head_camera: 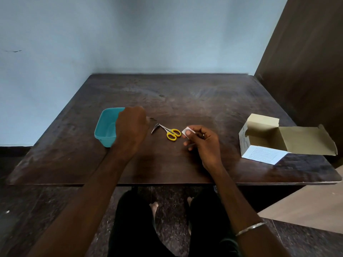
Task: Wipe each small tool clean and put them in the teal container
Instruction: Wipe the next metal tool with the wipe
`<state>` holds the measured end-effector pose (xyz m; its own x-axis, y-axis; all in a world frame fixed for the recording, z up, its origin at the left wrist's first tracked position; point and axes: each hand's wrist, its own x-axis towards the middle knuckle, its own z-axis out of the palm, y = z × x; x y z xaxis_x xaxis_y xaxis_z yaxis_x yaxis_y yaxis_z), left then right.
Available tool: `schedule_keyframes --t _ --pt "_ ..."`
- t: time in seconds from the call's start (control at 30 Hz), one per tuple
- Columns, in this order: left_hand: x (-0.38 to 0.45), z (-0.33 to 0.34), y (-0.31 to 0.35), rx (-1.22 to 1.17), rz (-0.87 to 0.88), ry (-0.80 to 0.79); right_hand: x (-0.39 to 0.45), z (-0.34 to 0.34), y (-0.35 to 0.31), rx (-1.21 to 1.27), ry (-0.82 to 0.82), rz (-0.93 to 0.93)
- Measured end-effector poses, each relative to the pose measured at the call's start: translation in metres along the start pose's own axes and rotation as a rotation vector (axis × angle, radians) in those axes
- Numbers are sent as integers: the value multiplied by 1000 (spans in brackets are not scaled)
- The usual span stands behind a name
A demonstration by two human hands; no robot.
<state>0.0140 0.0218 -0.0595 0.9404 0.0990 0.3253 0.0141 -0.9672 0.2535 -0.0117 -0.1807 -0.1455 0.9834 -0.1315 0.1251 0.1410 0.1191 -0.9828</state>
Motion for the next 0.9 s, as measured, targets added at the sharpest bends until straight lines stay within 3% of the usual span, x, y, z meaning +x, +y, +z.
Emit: schedule_keyframes --t 0.17,0.3,0.4,0.9 --pt "-10 4 6 -319 -38 26 0 1 -1 22 25 -1" --pt "-31 25 15 -829 -264 -167 -2 1 -3 -6 10 -33" --pt "-48 40 22 -1003 -308 -258 -4 1 -6 -26 -43 -47" --pt "-71 54 39 -1265 -248 -454 -1 1 -3 -51 -46 -40"
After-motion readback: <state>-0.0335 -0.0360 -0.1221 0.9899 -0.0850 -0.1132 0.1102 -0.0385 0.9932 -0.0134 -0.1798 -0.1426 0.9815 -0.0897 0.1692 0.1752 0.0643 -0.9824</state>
